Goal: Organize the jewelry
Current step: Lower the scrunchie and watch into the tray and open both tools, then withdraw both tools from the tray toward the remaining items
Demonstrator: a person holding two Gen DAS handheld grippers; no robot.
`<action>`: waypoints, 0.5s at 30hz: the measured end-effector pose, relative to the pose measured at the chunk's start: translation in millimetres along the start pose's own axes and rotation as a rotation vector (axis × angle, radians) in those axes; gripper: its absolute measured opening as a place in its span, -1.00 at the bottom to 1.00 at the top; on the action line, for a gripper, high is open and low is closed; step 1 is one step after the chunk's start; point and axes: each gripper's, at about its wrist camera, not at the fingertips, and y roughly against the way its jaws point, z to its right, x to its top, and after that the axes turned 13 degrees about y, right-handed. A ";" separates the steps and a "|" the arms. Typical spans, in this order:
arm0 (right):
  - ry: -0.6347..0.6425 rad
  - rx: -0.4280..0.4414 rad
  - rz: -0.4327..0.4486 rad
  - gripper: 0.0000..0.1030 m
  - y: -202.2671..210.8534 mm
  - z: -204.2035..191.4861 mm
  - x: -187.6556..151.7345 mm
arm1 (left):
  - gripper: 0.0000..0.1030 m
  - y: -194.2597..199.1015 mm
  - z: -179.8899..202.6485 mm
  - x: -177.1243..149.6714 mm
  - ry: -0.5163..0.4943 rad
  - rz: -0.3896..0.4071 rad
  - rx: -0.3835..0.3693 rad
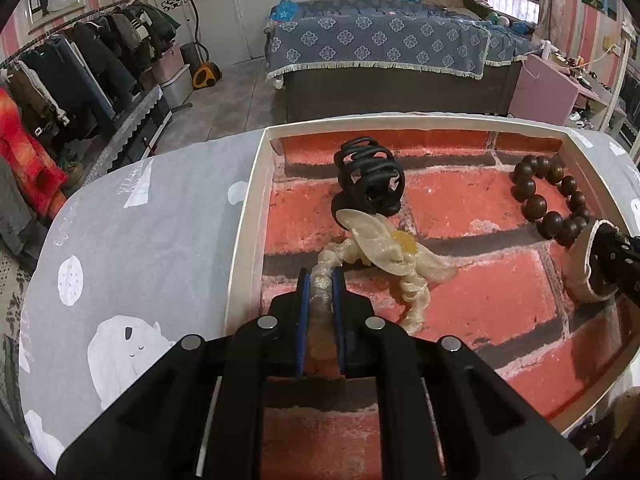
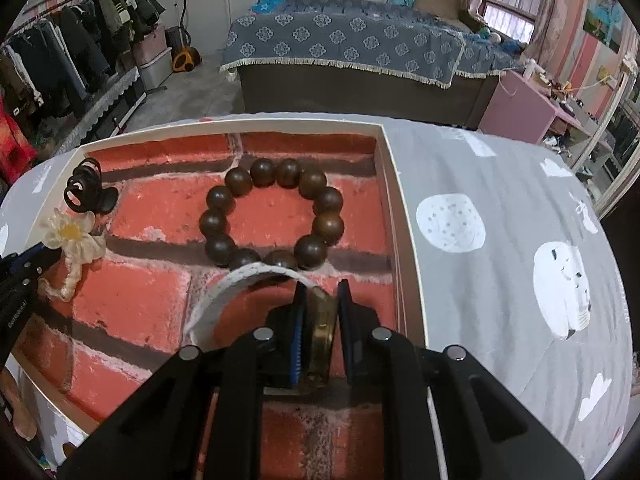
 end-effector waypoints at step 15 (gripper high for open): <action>0.043 0.001 0.115 -0.03 48.0 -2.9 -10.5 | 0.13 44.3 -10.7 -6.5 -0.018 0.092 0.038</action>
